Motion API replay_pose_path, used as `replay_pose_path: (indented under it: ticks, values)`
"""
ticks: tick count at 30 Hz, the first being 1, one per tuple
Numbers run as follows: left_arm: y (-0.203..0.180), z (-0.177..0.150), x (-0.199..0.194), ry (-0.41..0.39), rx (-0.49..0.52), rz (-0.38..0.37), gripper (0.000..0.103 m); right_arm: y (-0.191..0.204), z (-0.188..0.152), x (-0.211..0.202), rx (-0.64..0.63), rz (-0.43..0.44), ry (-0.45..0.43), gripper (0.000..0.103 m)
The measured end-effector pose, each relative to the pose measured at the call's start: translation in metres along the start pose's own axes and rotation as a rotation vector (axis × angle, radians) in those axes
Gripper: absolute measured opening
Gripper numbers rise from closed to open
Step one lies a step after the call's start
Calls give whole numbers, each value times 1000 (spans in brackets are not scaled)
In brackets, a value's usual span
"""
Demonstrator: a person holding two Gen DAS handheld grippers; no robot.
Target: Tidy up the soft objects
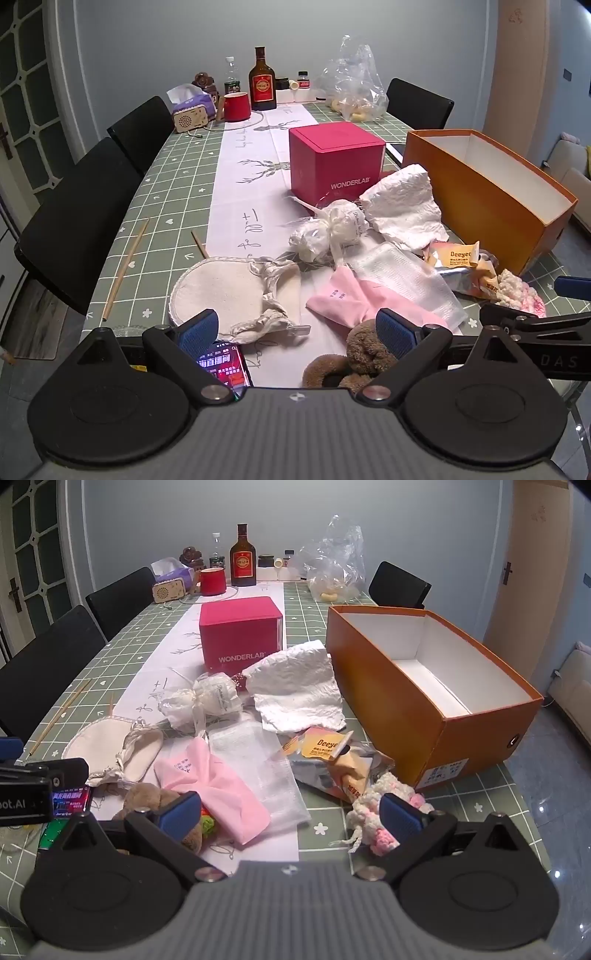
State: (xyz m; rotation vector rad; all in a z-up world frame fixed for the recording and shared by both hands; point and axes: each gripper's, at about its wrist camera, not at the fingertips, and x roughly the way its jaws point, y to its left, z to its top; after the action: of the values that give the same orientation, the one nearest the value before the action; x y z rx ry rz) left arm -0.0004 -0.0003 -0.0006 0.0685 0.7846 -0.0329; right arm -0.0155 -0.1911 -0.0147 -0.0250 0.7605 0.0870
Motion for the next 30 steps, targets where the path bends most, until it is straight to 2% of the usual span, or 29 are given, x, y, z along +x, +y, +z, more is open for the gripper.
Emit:
replay_pose_path:
  ticks: [8, 30]
  values:
    - [2, 4, 3, 0, -15, 20, 103, 1, -1, 0, 5, -2, 0, 100]
    - [-1, 0, -2, -2, -2, 3, 103, -2, 1, -2, 4, -13, -6, 100]
